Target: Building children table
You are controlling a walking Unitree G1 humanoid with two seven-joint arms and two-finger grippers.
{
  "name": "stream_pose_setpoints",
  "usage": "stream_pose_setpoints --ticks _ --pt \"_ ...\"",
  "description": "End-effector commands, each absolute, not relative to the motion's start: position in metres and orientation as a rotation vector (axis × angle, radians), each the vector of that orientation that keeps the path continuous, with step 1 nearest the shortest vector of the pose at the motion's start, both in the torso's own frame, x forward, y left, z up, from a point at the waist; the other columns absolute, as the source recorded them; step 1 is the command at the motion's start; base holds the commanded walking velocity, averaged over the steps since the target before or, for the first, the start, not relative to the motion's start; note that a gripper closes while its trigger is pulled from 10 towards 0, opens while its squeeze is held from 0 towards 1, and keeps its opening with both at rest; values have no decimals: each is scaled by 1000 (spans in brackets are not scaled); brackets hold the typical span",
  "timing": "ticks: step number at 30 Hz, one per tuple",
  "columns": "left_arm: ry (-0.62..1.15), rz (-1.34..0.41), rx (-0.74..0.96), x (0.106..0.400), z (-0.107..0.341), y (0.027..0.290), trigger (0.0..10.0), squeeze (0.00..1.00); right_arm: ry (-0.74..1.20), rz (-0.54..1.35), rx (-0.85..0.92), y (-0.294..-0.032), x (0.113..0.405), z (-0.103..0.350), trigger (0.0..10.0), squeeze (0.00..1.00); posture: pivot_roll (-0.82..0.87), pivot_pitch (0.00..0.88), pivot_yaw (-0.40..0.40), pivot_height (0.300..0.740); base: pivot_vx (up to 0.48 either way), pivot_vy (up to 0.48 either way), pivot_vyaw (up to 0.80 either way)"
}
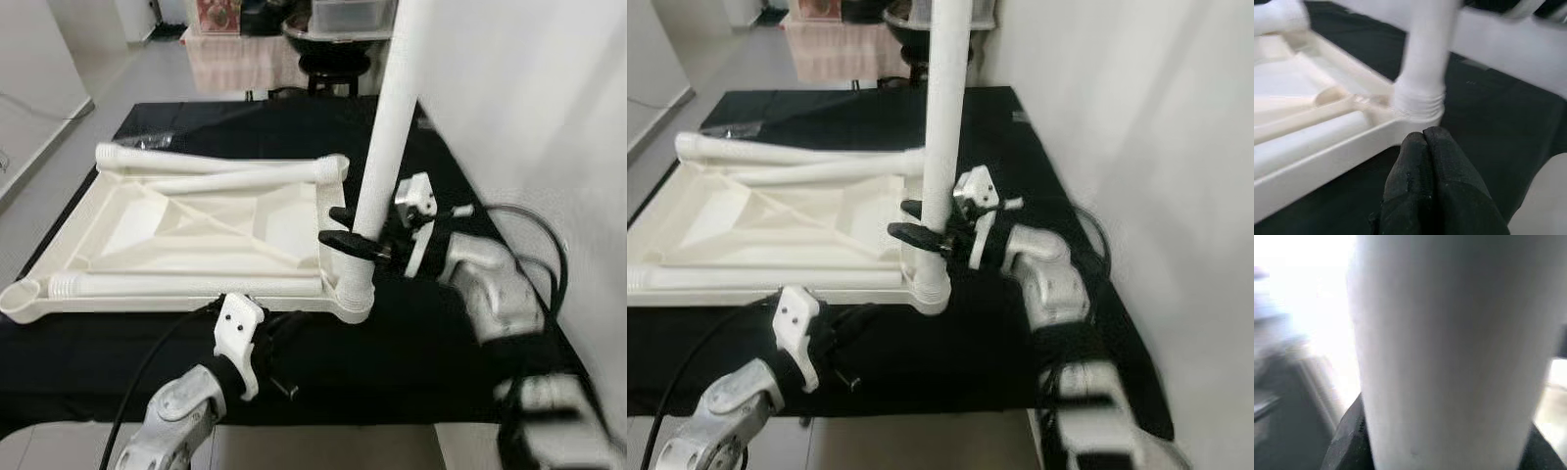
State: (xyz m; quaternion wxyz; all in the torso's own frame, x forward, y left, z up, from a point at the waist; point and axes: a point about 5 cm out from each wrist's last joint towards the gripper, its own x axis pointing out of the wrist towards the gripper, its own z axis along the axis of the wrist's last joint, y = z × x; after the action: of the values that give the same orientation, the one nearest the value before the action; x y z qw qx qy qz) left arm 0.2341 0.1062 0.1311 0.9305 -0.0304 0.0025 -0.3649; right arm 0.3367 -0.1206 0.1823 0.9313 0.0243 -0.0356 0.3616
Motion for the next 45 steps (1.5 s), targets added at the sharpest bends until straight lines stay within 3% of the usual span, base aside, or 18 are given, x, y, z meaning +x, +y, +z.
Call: stream_pose_setpoints --ticks 1,5,13,14,16,17,19,20,22,23,27,30,37,38,40,41,45 --pt "14 -742 -64 232 131 110 10000 0 65 403 22 -135 320 135 0 0 -11 115 -1 740 0 0 0" --pt "16 -737 -63 234 131 114 10000 0 68 457 -58 -128 316 133 0 0 -43 96 31 740 0 0 0" --pt "22 -747 -59 238 129 114 10000 0 110 533 -33 -121 321 130 0 0 -7 82 20 740 0 0 0" --pt "20 -741 -55 238 129 114 10000 0 116 530 -16 -122 323 132 10000 0 -7 82 20 740 0 0 0" --pt "19 -734 -54 239 129 114 10000 0 117 539 35 -122 323 135 10000 0 -2 73 17 740 0 0 0" --pt "19 -730 -52 239 129 114 10000 0 96 585 62 -122 325 143 10000 1000 5 69 11 740 0 0 0" --pt "20 -729 -52 239 128 113 10000 0 74 654 79 -121 326 151 10000 1000 4 63 5 740 0 0 0" --pt "21 -730 -54 239 127 112 10000 0 22 814 59 -120 331 169 10000 1000 3 58 2 740 0 0 0" --pt "21 -731 -55 239 127 112 10000 0 11 870 47 -121 333 175 10000 1000 4 56 0 740 0 0 0" --pt "22 -732 -56 239 127 111 10000 0 2 916 18 -122 335 179 10000 0 8 54 -4 740 0 0 0" --pt "22 -734 -57 239 126 110 10000 0 -4 972 -37 -125 338 183 10000 0 10 53 -6 740 0 0 0" --pt "20 -729 -55 240 125 109 10000 0 -3 1166 -81 -130 350 201 10000 0 25 44 -21 740 0 0 0" --pt "20 -723 -53 239 124 108 10000 0 3 1254 -55 -130 360 215 10000 0 39 35 -31 740 0 0 0" --pt "20 -723 -53 239 124 107 10000 0 1 1280 -41 -131 362 220 2392 0 41 35 -32 740 0 0 0" --pt "20 -723 -53 239 124 107 10000 0 1 1280 -41 -131 362 220 2392 0 41 35 -32 740 0 0 0" --pt "20 -723 -53 239 124 107 10000 0 0 1302 -32 -131 364 222 0 0 42 35 -32 740 0 0 0" --pt "19 -725 -56 238 124 106 10000 0 12 1323 -34 -135 366 223 0 0 43 37 -33 740 0 0 0"
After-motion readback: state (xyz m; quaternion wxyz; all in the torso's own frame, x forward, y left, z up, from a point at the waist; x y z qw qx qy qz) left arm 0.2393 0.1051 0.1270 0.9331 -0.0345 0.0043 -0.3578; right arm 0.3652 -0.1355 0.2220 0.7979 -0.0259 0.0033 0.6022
